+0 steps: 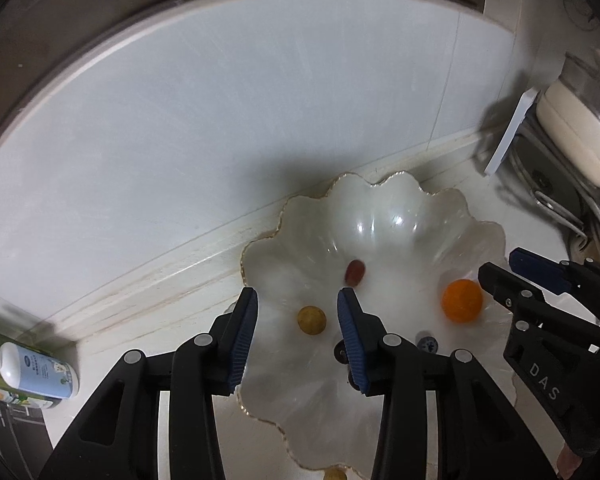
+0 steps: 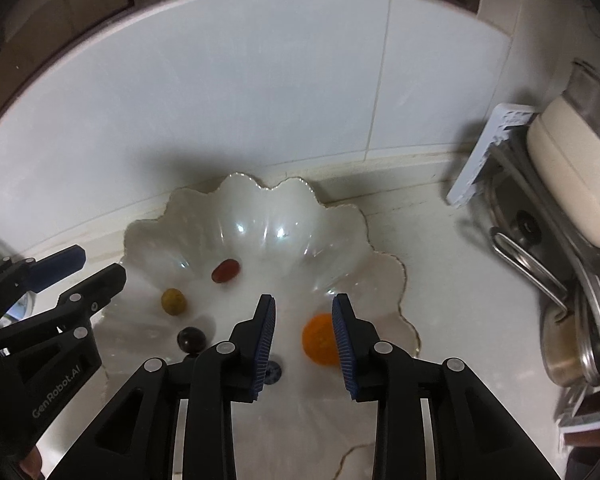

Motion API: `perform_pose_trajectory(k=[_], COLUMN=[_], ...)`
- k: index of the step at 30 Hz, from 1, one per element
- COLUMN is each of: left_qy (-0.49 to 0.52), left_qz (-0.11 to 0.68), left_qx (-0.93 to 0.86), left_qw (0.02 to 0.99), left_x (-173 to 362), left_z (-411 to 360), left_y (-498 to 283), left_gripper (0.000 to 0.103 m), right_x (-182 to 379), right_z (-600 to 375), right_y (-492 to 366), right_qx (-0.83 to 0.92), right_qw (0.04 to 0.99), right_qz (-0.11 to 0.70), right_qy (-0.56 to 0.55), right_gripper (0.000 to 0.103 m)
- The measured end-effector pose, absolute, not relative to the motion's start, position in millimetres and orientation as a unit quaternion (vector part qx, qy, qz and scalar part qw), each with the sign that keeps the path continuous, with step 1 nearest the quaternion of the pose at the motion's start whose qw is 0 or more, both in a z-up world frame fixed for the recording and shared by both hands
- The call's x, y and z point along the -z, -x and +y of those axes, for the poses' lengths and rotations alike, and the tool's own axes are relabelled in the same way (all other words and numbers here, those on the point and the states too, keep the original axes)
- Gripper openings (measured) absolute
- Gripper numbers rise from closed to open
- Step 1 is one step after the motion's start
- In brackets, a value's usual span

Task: Organize fruits
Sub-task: 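Open the left tool over the bowl while the right releases the red date, then raise both open tools out of the bowl and back over the counter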

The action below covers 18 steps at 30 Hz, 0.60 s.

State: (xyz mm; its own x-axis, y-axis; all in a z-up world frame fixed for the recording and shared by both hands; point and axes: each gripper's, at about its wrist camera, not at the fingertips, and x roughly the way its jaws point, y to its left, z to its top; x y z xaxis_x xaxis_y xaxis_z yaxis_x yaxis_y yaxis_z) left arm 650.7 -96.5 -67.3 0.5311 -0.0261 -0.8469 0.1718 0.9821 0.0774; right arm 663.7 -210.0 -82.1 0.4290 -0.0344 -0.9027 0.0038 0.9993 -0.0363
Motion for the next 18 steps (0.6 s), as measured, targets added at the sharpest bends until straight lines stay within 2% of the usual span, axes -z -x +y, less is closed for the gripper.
perform_pose_trajectory(k=[6,18], left_qy=[-0.075,-0.072], left_qz=[0.453,0.404], left_qx=[0.062,0.076], left_qw=[0.886,0.909], left_x=[46,7], left_z=[-94,-82], left_y=[-630,-584], left_gripper=[0.045,0.047], right_x=[56,13], right_z=[-207,-201], right_y=[-645,-593], right_qx=[0.019,0.017], right_qw=[0.864,0.894], right_qz=[0.503,0.447], right_qy=[0.018,0.013], right_gripper=[0.031,0.031])
